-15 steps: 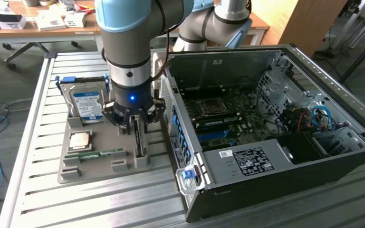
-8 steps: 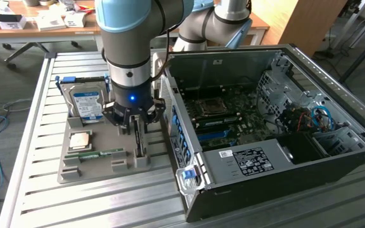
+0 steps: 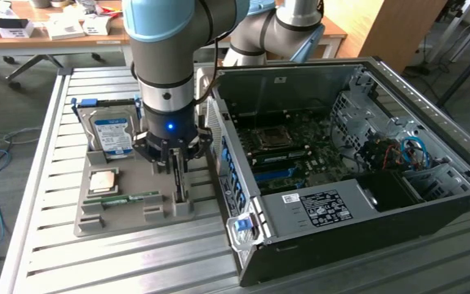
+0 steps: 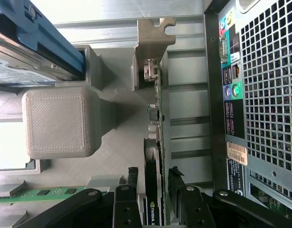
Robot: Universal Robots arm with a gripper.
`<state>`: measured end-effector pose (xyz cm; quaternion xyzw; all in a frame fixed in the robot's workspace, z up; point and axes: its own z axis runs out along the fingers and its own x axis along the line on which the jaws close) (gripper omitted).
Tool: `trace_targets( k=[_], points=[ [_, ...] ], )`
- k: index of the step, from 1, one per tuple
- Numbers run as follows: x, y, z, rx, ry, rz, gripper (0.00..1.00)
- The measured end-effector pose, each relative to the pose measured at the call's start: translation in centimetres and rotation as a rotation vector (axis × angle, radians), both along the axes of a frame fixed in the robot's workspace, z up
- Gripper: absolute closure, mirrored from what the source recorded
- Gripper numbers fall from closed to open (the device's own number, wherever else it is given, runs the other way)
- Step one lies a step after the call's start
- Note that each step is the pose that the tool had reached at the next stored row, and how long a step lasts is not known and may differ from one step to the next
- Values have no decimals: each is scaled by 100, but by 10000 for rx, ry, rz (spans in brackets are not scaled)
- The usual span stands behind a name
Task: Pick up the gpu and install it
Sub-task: 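Pick up the gpu and move the gpu toward the slot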
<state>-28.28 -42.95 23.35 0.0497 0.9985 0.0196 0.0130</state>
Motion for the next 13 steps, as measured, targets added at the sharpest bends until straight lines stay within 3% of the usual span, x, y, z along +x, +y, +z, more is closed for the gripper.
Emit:
trace_targets(
  k=[13],
  points=[
    [0, -13, 0, 0, 1, 0, 61]
  ],
)
